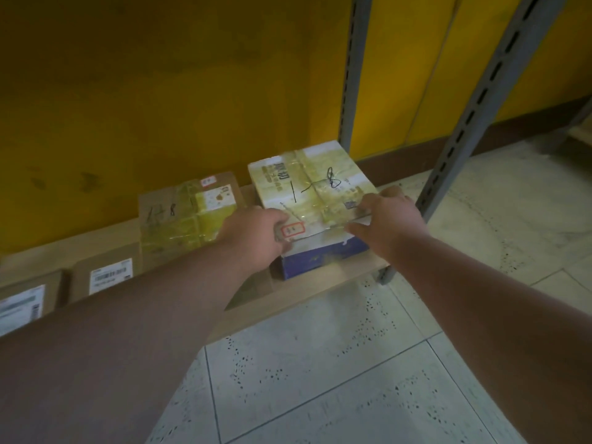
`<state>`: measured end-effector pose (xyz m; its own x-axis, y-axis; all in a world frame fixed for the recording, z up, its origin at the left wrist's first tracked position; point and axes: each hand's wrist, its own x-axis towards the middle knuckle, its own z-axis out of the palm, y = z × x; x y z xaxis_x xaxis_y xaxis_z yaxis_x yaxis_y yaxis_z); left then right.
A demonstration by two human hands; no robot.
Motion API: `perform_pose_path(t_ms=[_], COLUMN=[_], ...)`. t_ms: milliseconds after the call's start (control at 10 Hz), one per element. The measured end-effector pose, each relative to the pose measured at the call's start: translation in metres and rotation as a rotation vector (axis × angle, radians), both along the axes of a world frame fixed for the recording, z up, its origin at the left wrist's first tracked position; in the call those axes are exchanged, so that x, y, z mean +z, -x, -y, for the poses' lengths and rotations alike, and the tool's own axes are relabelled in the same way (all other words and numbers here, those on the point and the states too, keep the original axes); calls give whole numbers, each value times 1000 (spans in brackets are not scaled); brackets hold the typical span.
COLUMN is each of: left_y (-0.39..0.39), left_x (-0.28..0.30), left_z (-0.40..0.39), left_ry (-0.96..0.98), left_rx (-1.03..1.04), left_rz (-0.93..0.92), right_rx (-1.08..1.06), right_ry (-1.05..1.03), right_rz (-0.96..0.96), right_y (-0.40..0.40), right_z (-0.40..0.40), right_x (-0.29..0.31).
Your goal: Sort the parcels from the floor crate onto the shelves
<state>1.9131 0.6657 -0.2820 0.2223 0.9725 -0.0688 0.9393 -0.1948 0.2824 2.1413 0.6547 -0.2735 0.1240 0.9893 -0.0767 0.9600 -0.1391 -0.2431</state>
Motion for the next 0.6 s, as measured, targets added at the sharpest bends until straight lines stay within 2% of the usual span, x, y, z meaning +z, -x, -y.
perform_pose_path(t_ms=[300, 500, 600], left_y=[-5, -7, -8], left_x=[-4, -7, -5], left_z=[11, 13, 24], left_ry=[-59, -80, -140], left_rx=[10, 4, 11], left_rz=[-14, -65, -97], right_rx=[-5, -3, 29], right_ry=[-46, 4, -69], right_rz=[-49, 65, 134], right_y=[-6, -3, 3], right_z=[14, 15, 24], right_x=[-5, 0, 4])
